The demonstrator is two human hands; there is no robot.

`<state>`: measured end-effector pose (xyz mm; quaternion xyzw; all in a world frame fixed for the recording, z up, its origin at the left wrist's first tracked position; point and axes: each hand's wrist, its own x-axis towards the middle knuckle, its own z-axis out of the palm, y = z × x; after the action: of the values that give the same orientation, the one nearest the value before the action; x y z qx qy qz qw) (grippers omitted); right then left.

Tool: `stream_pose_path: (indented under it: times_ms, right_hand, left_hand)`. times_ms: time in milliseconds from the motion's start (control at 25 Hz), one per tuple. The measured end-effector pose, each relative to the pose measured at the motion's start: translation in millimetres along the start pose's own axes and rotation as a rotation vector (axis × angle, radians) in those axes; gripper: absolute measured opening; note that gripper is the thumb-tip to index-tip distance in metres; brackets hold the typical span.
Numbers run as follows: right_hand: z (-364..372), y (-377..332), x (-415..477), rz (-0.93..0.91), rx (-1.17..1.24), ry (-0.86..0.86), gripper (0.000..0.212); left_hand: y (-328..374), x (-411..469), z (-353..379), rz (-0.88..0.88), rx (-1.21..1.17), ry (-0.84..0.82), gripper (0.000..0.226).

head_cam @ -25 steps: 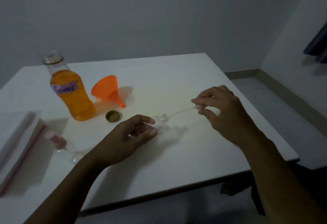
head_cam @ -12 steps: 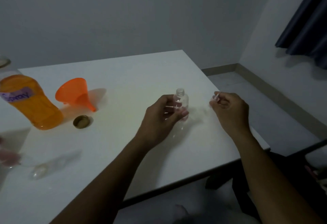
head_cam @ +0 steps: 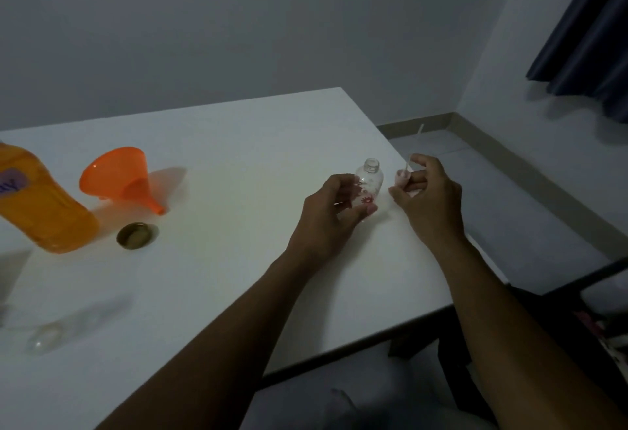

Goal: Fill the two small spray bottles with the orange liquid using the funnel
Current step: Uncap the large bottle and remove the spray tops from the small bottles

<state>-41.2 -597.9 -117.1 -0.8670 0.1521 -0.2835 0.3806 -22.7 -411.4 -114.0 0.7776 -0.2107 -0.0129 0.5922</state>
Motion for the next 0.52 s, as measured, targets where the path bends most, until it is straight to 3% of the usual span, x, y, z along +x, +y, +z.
stream_pose_path:
  times_ms: [160,280,360,520]
  right_hand:
    - [-12.2,-7.7,-18.7,0.111,0.051,0.013,0.051]
    - [-20.0,-22.4,-54.0,0.1,0.077,0.055,0.047]
    - [-25.4,-39.6,-83.6,-0.052,0.086,0.064,0.038]
    - [-17.3,-62.6,-114.9,-0.41,0.007,-0.115,0.025]
  left_hand:
    - [-1.4,-11.3,-11.2,-0.066,0.077,-0.072,0.073]
    - [3.3,-45.4,-37.8,-0.059,0.112,-0.037,0.065]
    - [12.9,-82.3,-62.6,0.022,0.149,0.065,0.049]
    - [23.3,-143.5,-109.4,0.181,0.311,0.321,0.029]
